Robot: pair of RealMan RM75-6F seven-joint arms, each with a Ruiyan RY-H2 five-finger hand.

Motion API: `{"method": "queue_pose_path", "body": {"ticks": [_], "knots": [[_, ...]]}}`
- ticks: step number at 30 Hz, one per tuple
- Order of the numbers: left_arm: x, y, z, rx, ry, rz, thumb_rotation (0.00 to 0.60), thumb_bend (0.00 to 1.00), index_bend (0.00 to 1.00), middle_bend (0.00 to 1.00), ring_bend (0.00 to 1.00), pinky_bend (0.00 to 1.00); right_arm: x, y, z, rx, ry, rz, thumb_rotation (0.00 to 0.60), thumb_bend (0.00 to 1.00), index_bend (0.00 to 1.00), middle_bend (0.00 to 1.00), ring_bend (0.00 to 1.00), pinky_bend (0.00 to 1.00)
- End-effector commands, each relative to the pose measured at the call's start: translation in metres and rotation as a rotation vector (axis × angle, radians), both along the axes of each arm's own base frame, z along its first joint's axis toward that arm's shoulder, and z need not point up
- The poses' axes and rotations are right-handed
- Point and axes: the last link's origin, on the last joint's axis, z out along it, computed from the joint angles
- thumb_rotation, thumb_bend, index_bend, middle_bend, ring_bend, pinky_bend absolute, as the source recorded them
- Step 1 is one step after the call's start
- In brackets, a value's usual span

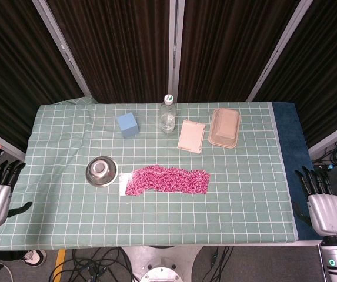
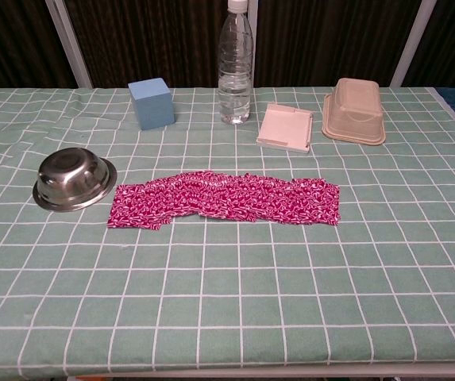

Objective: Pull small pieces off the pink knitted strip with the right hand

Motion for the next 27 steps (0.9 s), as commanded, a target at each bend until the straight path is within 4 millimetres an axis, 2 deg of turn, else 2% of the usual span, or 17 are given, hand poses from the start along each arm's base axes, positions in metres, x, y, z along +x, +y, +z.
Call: {"method": "queue_pose_path", "body": {"ticks": [1,12,27], "knots": [[0.001,0.001,-0.001,-0.004,0.0,-0.001,0.6,0.02,0.1,0.09,0.02,0.17,0.0,0.0,0.0,-0.001,-0.001,-0.002,0.6,0.32,0.0,0.0,0.0,0.0],[0.0,0.0,0.002,-0.012,-0.013,0.002,0.6,0.02,0.1,0.09,0.02,0.17,0.004,-0.003,-0.004,0.011,-0.002,0.002,0.6,0.32,0.0,0.0,0.0,0.0],[-0.002,-0.001,-0.005,-0.026,-0.023,-0.003,0.6,0.02,0.1,0.09,0.02,0.17,0.013,-0.01,-0.008,0.036,0.022,0.045,0.6,0.32,0.0,0.0,0.0,0.0]]}}
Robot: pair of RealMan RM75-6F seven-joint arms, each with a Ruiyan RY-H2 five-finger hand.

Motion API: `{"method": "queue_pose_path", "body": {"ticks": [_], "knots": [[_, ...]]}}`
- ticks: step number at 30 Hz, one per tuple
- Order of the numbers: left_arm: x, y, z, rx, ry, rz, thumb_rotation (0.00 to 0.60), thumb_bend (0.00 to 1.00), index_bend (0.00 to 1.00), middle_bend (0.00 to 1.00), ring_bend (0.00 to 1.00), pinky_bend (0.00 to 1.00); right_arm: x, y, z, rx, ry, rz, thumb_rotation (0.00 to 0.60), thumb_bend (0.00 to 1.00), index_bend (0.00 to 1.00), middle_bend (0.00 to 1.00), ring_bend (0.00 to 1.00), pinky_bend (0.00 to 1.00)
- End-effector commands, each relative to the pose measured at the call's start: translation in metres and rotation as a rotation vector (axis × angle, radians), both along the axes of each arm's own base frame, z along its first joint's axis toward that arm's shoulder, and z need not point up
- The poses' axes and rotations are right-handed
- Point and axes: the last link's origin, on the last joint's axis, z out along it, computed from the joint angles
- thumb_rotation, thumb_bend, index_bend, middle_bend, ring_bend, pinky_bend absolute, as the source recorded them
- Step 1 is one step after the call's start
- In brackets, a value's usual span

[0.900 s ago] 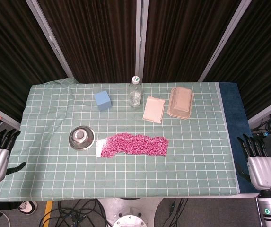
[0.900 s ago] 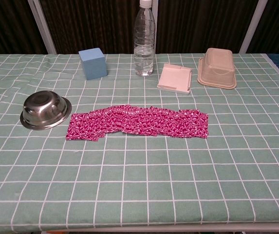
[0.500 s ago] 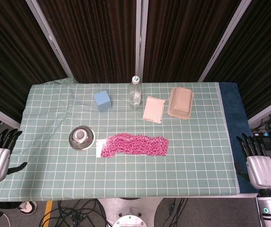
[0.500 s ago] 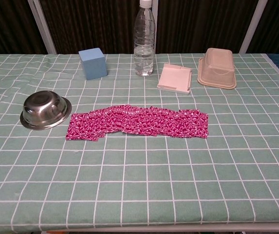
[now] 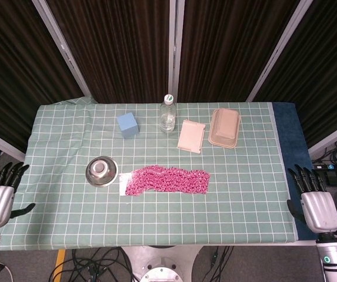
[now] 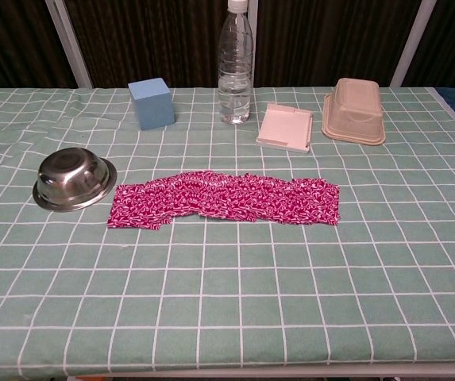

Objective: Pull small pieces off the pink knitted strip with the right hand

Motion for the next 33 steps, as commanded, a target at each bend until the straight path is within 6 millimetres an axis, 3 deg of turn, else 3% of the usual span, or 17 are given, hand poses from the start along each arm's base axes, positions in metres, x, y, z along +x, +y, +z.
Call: {"method": "queue_pose_path", "body": {"ticks": [1,4,6,7,8,11,15,19,33], "knots": [[0.0,0.0,0.001,0.001,-0.001,0.0,0.6,0.02,0.1,0.09,0.02,0.17,0.003,-0.004,-0.002,0.01,0.001,0.013,0.6,0.32,0.0,0.0,0.0,0.0],[0.001,0.0,0.001,0.003,-0.003,-0.002,0.6,0.02,0.1,0.09,0.01,0.17,0.009,-0.012,-0.005,0.026,0.027,0.041,0.6,0.32,0.0,0.01,0.03,0.04],[0.001,-0.001,0.001,0.001,-0.001,-0.004,0.6,0.02,0.1,0.09,0.01,0.17,0.017,-0.018,-0.008,0.035,0.045,0.075,0.6,0.33,0.0,0.12,0.25,0.27],[0.001,-0.001,0.001,0.0,-0.001,-0.004,0.6,0.02,0.1,0.09,0.01,0.17,0.02,-0.021,-0.011,0.05,0.035,0.086,0.6,0.34,0.0,0.28,0.47,0.49],[0.0,-0.002,0.001,0.0,0.001,-0.003,0.6,0.02,0.1,0.09,0.01,0.17,0.024,-0.024,-0.016,0.078,0.029,0.097,0.6,0.37,0.0,0.4,0.61,0.62],[-0.001,-0.003,0.001,-0.002,0.0,-0.002,0.6,0.02,0.1,0.09,0.02,0.17,0.032,-0.036,-0.027,0.125,0.063,0.122,0.6,0.52,0.0,0.55,0.74,0.75],[-0.003,-0.003,0.001,-0.005,-0.002,0.002,0.6,0.02,0.1,0.09,0.02,0.17,0.044,-0.044,-0.048,0.248,0.063,0.11,0.6,0.71,0.0,0.79,0.86,0.82],[-0.006,-0.003,0.001,-0.005,-0.005,0.011,0.6,0.02,0.1,0.09,0.02,0.17,0.059,-0.052,-0.068,0.311,0.101,0.132,0.6,0.92,0.0,0.84,0.88,0.83],[-0.015,-0.001,0.002,0.004,-0.021,0.04,0.6,0.02,0.1,0.09,0.02,0.17,0.097,-0.074,-0.134,0.565,0.17,0.053,0.6,1.0,0.0,0.86,0.89,0.83]]}}
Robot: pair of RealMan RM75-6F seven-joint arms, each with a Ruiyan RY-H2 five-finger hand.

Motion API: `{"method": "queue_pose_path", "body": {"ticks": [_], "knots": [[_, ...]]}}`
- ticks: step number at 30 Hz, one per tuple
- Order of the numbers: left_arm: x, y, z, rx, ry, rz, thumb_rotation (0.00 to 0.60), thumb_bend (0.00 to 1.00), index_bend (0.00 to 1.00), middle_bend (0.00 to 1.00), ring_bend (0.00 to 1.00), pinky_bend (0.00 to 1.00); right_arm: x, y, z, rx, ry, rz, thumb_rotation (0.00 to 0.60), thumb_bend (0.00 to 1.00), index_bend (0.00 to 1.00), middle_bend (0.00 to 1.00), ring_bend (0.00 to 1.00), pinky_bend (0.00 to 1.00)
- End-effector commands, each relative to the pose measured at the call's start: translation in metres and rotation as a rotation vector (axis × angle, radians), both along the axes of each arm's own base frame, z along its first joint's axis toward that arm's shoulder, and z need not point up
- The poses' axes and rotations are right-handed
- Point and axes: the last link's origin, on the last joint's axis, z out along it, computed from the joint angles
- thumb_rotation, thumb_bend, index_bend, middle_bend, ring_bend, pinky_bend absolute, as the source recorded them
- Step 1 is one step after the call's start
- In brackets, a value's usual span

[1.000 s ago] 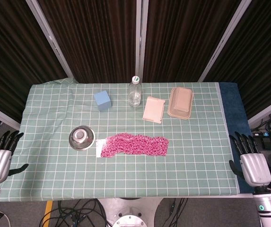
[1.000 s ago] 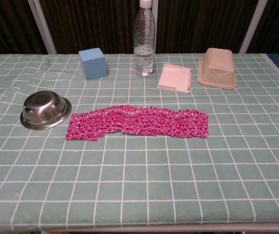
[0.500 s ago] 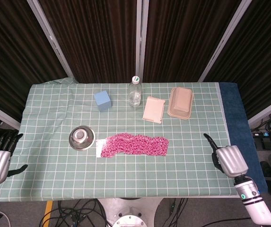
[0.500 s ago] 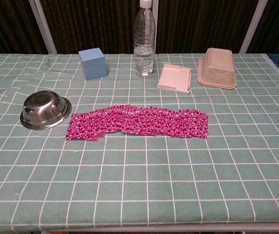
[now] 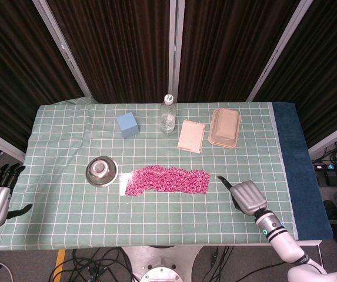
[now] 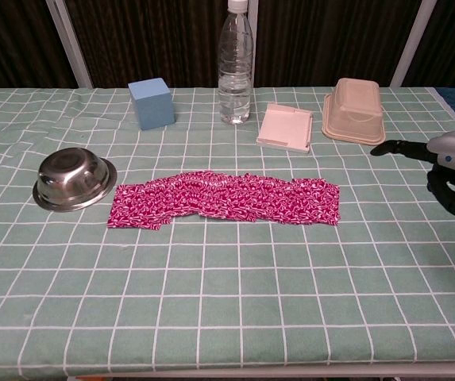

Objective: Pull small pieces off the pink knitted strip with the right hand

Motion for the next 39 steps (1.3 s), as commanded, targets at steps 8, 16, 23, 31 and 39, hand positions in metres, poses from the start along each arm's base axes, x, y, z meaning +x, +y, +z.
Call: {"method": "queue_pose_path", "body": {"ticks": [8,16,23,31,39], "knots": [[-0.005,0.0,0.004,-0.002,-0.005,0.01,0.6,0.02,0.1,0.09,0.02,0.17,0.018,-0.013,-0.044,0.103,0.078,-0.052,0.6,1.0,0.0,0.86,0.9,0.83],[-0.006,0.0,0.003,-0.009,-0.007,0.016,0.6,0.02,0.1,0.09,0.02,0.17,0.027,-0.021,-0.055,0.121,0.114,-0.055,0.6,1.0,0.0,0.86,0.9,0.83],[-0.008,-0.001,0.005,-0.006,-0.007,0.023,0.6,0.02,0.1,0.09,0.01,0.17,0.033,-0.03,-0.064,0.127,0.133,-0.068,0.6,1.0,0.0,0.86,0.9,0.83],[-0.008,-0.002,0.007,-0.002,-0.004,0.027,0.6,0.02,0.1,0.09,0.02,0.17,0.035,-0.035,-0.072,0.151,0.135,-0.091,0.6,1.0,0.0,0.86,0.9,0.83],[-0.007,-0.002,0.006,-0.006,-0.005,0.029,0.6,0.02,0.1,0.09,0.01,0.17,0.029,-0.035,-0.07,0.155,0.149,-0.109,0.6,1.0,0.0,0.86,0.9,0.83]]}}
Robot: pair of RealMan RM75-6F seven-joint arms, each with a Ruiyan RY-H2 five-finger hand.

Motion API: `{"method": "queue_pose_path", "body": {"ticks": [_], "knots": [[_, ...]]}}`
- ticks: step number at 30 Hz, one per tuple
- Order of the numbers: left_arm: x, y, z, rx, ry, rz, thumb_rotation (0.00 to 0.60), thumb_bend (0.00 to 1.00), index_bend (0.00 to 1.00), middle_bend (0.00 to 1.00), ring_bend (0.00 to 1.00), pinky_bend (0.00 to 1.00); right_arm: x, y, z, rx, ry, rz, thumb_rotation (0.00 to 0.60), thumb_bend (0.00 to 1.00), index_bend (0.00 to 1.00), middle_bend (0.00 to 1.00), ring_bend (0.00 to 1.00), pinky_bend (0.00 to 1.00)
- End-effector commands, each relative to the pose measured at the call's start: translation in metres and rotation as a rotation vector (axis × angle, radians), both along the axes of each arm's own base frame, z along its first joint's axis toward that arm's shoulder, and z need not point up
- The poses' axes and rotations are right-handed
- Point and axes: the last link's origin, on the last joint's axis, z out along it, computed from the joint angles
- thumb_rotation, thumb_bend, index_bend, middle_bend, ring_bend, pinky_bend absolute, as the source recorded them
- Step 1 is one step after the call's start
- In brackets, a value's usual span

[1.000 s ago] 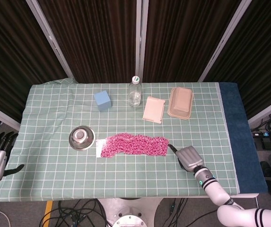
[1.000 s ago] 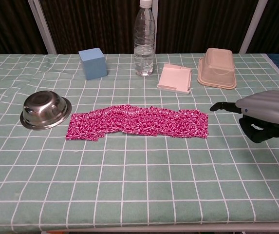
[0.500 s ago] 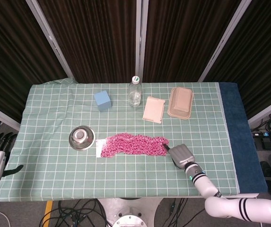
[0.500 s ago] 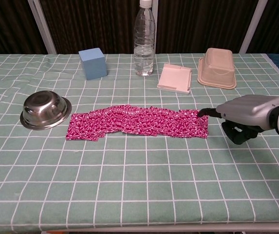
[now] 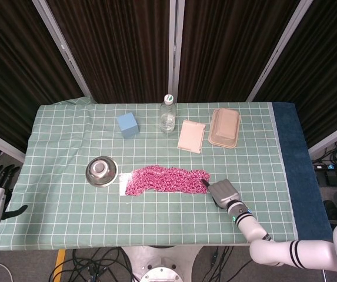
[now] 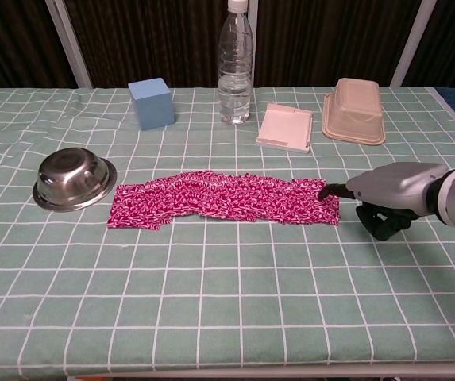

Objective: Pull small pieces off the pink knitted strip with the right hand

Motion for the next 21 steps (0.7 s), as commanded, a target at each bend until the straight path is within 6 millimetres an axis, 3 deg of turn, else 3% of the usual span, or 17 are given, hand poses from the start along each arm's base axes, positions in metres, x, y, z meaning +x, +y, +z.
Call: {"method": "queue_pose_path", "body": {"ticks": [1,21], "knots": [[0.0,0.0,0.0,-0.001,0.0,0.0,0.6,0.02,0.1,0.09,0.01,0.17,-0.003,0.0,0.003,-0.005,0.007,-0.008,0.6,1.0,0.0,0.86,0.9,0.83],[0.001,0.001,-0.005,-0.019,0.002,0.008,0.6,0.02,0.1,0.09,0.02,0.17,-0.058,0.002,0.039,-0.058,0.063,-0.134,0.6,1.0,0.1,0.86,0.9,0.83]]}}
